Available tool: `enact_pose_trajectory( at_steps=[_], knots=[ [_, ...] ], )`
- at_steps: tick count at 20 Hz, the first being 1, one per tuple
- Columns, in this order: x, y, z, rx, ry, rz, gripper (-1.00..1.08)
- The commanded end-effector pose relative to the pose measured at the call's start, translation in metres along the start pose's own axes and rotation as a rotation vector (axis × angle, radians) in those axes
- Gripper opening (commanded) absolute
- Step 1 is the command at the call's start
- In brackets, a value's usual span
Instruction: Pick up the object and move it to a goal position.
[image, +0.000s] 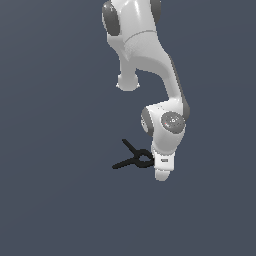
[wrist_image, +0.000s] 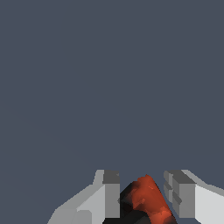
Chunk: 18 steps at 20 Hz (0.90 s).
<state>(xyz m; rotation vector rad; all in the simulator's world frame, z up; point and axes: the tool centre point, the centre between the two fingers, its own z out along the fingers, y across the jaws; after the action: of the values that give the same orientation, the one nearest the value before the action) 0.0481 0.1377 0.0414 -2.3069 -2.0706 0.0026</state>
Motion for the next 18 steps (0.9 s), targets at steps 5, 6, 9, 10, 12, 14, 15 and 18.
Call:
enact_pose_trajectory(
  at_steps=[5,6,9,10,12,14,15,18],
  knots=[
    [0.017,0.029,-0.007,-0.002,0.001,-0.001,-1.00],
    [0.019,0.033,-0.008,-0.002,0.001,-0.001,-1.00],
    [0.026,0.044,-0.010,-0.002,0.001,-0.001,-1.00],
    [0.028,0.048,-0.011,-0.002,0.001,-0.001,-1.00],
    [0.031,0.055,-0.012,-0.002,0.001,-0.001,-1.00],
    [0.035,0.061,-0.013,-0.002,0.000,-0.002,-1.00],
    [0.036,0.064,-0.014,-0.002,0.000,-0.002,-1.00],
    [0.040,0.071,-0.015,-0.002,0.000,-0.002,-1.00]
  ],
)
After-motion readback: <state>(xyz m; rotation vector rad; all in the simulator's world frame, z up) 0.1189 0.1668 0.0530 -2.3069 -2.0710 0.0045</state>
